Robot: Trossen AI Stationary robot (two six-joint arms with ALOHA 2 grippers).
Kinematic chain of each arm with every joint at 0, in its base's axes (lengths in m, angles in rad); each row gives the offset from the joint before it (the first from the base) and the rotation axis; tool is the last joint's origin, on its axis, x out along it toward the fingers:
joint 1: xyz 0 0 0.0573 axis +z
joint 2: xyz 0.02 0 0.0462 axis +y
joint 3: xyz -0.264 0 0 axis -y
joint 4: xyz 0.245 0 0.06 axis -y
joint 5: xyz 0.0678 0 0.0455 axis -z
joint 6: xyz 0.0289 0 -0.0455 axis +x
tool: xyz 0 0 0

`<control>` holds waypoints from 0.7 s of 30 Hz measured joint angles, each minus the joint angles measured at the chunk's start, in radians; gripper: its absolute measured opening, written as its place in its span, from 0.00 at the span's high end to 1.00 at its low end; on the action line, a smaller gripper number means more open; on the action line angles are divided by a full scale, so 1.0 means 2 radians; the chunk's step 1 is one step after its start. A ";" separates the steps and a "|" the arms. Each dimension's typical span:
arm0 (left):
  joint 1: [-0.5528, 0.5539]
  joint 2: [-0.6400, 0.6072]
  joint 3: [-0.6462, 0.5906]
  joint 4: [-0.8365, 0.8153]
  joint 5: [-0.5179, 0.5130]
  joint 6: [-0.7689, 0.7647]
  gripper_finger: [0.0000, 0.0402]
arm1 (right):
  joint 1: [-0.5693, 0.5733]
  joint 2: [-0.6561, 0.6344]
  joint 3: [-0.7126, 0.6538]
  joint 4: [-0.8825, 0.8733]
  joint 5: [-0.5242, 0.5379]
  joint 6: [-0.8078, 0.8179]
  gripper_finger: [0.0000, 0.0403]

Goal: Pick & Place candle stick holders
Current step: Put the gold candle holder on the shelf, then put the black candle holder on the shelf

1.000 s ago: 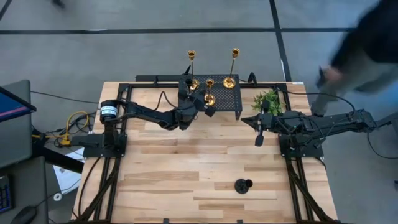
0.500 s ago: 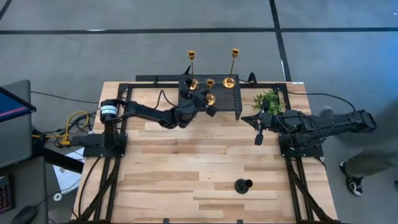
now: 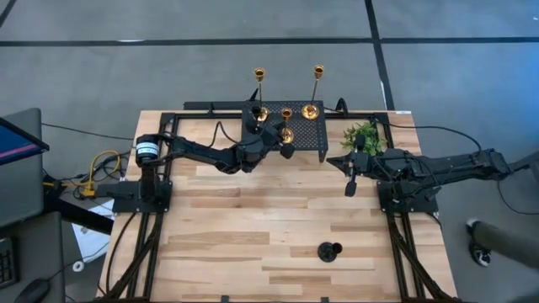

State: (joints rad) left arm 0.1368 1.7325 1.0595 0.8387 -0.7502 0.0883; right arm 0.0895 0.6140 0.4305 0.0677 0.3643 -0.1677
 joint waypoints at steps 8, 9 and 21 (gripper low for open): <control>0.000 0.000 0.000 0.000 -0.035 0.030 0.99 | 0.000 0.000 0.000 -0.001 0.000 0.000 1.00; 0.000 0.000 0.000 0.000 -0.040 0.034 0.99 | 0.000 0.000 0.000 -0.001 0.000 0.000 1.00; -0.027 -0.002 0.000 -0.004 -0.114 0.090 0.99 | 0.000 0.000 0.000 -0.009 0.000 0.000 1.00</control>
State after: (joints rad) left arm 0.0819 1.7277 1.0603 0.8310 -0.9787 0.2679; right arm 0.0895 0.6140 0.4305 0.0502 0.3641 -0.1677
